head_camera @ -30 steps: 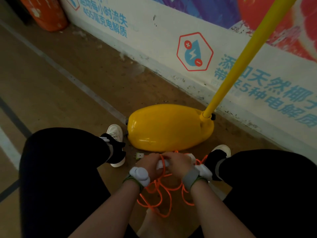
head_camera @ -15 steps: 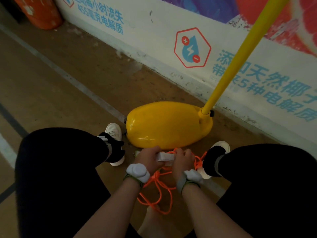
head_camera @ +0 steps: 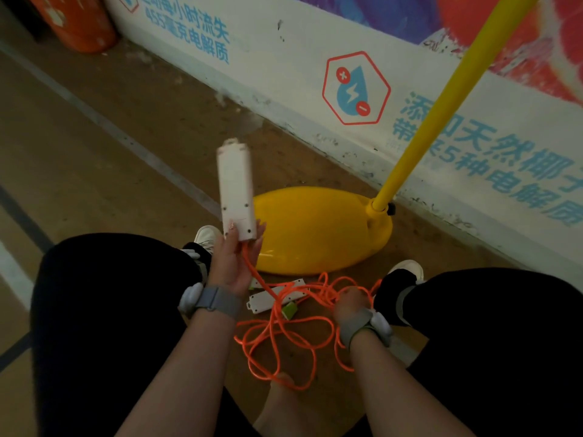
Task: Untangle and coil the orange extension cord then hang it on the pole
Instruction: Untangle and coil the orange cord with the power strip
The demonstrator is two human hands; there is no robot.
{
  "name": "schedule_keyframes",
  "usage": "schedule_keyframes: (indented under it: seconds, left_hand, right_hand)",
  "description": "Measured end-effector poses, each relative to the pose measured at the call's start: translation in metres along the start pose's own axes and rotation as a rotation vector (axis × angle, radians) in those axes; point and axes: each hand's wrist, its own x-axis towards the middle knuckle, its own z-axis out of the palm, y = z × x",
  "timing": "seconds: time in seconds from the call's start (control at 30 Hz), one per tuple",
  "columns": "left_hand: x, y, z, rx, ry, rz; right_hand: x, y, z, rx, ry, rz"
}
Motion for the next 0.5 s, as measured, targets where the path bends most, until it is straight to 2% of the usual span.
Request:
schedule_keyframes:
  seconds: [0.1,0.23,0.33,0.4,0.5]
  left_hand:
    - [-0.001,-0.011,-0.008,-0.06,0.053,-0.187]
    - [0.001,-0.024,-0.01,0.078,0.08,-0.276]
    - [0.0,-0.028,-0.007,0.259,0.064,-0.28]
    - [-0.002,-0.028,-0.006,0.327,0.043,-0.274]
    - [-0.006,-0.033,-0.004,0.318,0.008,-0.28]
  right_hand:
    - [-0.012,-0.02,0.006,0.161,-0.105,0.015]
    - [-0.02,-0.04,-0.002,0.613,-0.28,0.18]
    - [-0.026,-0.048,-0.002,0.642,-0.301,0.111]
    - [-0.023,-0.047,0.003,0.52,-0.266,-0.099]
    - [-0.012,-0.042,0.003,0.04,-0.107,-0.374]
